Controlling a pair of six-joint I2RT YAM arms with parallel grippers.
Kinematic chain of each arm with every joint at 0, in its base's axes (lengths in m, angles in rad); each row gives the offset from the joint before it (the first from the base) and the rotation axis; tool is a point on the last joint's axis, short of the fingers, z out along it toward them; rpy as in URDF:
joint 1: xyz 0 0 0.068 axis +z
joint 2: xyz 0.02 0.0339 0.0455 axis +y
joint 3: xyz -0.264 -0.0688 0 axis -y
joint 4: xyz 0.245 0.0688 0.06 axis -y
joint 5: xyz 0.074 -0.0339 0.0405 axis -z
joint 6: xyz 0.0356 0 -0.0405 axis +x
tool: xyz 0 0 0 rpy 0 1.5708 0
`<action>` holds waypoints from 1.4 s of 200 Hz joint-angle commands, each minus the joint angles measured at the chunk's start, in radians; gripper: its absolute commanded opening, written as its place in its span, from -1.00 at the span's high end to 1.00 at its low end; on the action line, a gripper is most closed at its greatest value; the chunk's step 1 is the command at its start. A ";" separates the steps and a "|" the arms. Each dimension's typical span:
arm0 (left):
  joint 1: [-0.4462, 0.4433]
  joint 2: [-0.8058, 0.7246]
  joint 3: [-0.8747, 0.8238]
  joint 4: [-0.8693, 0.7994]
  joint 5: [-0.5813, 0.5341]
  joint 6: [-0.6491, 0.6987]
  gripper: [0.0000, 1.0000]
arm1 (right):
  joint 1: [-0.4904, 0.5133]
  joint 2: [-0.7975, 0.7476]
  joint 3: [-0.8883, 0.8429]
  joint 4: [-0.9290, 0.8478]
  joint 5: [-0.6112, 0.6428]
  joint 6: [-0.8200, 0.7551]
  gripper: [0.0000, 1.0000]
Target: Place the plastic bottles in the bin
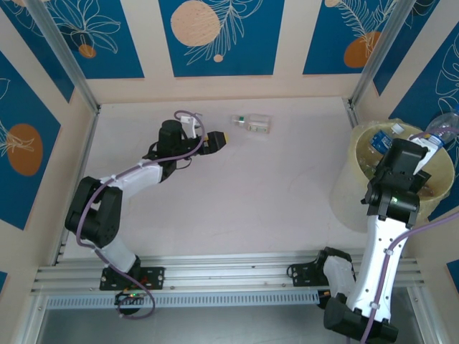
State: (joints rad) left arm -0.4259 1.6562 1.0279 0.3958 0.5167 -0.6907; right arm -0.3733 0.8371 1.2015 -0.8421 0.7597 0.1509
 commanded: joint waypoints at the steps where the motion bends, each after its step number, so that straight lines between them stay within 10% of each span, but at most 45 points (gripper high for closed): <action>1: -0.007 0.016 0.025 0.011 0.028 -0.027 -1.00 | -0.004 0.017 -0.005 0.046 0.036 0.018 -0.28; 27: -0.006 0.007 0.009 0.023 0.004 -0.039 -1.00 | -0.004 0.039 0.008 0.036 0.040 0.012 -0.50; 38: -0.007 0.003 0.006 0.020 0.001 -0.039 -1.00 | -0.002 0.042 0.021 0.025 0.031 0.025 -1.00; 121: -0.007 0.012 0.027 0.005 0.000 -0.047 -1.00 | -0.034 0.106 0.043 -0.011 -0.191 0.115 -0.98; 160: -0.007 0.016 0.023 -0.001 -0.007 -0.049 -1.00 | -0.024 0.139 0.046 -0.044 -0.502 0.132 -0.87; 280: -0.010 0.022 0.026 -0.019 -0.011 -0.040 -1.00 | -0.008 0.293 0.124 -0.225 -0.194 0.251 -0.99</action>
State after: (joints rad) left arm -0.4263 1.6932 1.0313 0.3916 0.5182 -0.7517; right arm -0.3489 1.0943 1.3411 -0.9295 0.4316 0.3851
